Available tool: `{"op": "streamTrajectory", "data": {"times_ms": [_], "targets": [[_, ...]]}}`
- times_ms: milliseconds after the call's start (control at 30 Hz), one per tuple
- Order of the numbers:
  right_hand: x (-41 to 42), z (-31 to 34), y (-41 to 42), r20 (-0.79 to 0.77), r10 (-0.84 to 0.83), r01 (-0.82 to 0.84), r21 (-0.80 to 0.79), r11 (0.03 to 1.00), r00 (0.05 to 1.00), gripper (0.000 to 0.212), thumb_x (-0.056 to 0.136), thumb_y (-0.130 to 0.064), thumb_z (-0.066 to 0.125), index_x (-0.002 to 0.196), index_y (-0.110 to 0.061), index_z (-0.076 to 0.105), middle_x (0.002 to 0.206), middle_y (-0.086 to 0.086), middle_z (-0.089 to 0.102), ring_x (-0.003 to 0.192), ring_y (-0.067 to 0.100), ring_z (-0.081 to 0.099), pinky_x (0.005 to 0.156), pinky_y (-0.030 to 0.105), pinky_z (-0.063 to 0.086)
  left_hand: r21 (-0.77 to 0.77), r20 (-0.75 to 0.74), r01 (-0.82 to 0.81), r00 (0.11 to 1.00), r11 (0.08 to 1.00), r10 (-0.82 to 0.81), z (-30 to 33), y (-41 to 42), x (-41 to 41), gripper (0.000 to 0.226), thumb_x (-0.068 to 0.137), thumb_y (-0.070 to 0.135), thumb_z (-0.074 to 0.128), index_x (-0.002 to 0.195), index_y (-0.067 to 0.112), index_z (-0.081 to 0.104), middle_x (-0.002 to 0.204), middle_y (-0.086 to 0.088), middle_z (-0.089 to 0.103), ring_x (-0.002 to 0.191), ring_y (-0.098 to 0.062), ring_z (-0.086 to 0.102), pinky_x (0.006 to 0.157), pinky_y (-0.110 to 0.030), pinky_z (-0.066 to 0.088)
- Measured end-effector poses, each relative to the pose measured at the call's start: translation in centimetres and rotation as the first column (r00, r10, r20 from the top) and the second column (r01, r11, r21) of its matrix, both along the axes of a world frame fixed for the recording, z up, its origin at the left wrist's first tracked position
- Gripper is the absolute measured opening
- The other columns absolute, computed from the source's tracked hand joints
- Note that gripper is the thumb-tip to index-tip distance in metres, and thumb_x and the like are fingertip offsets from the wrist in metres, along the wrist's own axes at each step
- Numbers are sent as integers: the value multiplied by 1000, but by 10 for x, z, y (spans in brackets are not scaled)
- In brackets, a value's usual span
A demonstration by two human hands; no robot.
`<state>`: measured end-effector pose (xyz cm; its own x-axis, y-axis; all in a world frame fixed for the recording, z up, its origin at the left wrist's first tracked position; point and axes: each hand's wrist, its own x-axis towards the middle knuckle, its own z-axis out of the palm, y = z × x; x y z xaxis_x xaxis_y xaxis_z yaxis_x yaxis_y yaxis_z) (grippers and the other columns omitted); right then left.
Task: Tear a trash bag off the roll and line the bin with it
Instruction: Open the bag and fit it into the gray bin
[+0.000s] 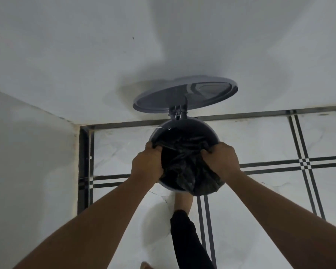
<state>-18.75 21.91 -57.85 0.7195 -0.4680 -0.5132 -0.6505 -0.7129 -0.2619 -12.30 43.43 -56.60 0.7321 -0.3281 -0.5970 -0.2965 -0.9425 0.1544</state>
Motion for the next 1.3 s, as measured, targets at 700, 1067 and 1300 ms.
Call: {"op": "streamTrajectory", "data": {"times_ms": [700,1067,1300], "targets": [[50,-44,-72,274,246,-244,-44,969,930,33,94,-9,59,121,-17,76,117,14,67,105,37,65,89,31,48,-231,10,239,970,943,-244,-52,46,99,97,87,19,74,163,35,17,137,-7,38,94,-37,66,82,-45,57],[103,-53,-85,-267,305,-265,174,948,914,39,100,-9,43,125,-10,72,122,16,68,112,35,64,94,39,52,-82,-167,-112,981,990,98,-84,15,106,39,91,4,53,120,20,73,119,-14,69,102,-31,61,85,-34,51],[44,-63,-115,-367,-323,488,630,604,872,42,89,-6,52,110,-27,81,88,-2,58,78,14,48,60,24,40,-380,-303,-710,701,593,645,-96,53,69,29,88,4,76,90,33,79,79,-1,70,52,-12,51,66,-30,54]]}}
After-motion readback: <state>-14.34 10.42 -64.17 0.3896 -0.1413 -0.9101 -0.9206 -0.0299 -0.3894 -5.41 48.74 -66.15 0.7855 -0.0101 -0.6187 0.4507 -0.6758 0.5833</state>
